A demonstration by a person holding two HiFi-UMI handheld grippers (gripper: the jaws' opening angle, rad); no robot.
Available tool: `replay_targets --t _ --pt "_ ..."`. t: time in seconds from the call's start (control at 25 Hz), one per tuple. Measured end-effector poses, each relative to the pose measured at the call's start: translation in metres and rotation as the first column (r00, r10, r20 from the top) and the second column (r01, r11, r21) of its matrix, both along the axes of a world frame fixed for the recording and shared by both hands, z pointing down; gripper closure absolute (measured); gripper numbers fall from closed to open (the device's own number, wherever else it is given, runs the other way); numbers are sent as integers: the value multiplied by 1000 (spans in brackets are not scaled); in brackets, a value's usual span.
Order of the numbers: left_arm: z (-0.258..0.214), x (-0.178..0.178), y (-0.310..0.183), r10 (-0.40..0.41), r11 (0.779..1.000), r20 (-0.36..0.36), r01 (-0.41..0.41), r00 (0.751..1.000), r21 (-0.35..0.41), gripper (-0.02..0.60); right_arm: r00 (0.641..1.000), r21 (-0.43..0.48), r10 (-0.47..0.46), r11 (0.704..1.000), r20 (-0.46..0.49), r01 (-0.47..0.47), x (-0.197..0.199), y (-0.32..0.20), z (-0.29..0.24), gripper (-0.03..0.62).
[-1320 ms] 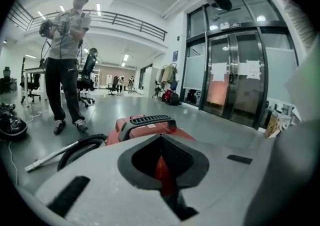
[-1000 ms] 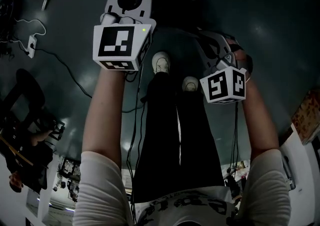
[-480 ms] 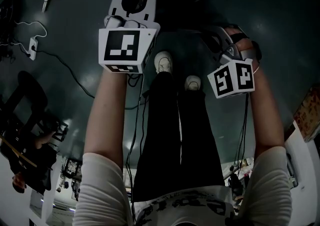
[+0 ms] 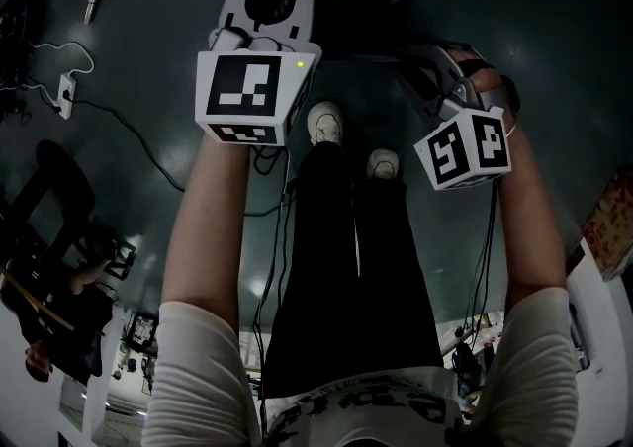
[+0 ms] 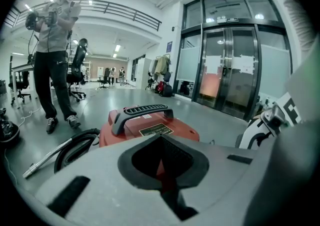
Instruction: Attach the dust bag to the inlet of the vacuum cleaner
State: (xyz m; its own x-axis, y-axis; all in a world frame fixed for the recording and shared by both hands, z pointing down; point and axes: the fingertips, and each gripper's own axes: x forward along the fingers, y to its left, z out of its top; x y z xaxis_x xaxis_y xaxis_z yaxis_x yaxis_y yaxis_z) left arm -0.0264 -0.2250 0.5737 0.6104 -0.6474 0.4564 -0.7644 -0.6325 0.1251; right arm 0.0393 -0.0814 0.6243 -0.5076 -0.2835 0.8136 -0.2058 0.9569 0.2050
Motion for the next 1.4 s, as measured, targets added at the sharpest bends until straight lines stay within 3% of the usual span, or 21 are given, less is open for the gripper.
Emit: replay_targets --t 0.12,0.32,0.56,0.76,1.04,1.28,1.4 --pt "0 0 0 18 1000 7 -18 1000 -14 580 1000 1 -25 1000 -15 25 -1 0 1 571" --pt "2 2 -1 50 999 33 -49 998 -20 580 1000 -31 24 999 -13 -25 10 -3 3 571" --pt "0 6 -5 33 999 22 -33 999 -4 580 992 -54 -118 992 -35 116 12 -8 1 571" --pt "4 4 -4 6 1000 23 -5 1000 -8 580 968 -45 -251 967 -19 250 0 -7 2 571" --pt "2 10 -8 16 1000 18 -16 1000 -2 580 972 -65 -233 970 45 235 21 -17 1 571" --pt "3 13 -10 21 1000 37 -20 999 -18 580 932 -46 -362 931 22 363 12 -20 -1 569" --pt "2 13 -10 31 999 42 -30 999 -25 580 934 -68 -354 932 41 356 9 -22 -2 568"
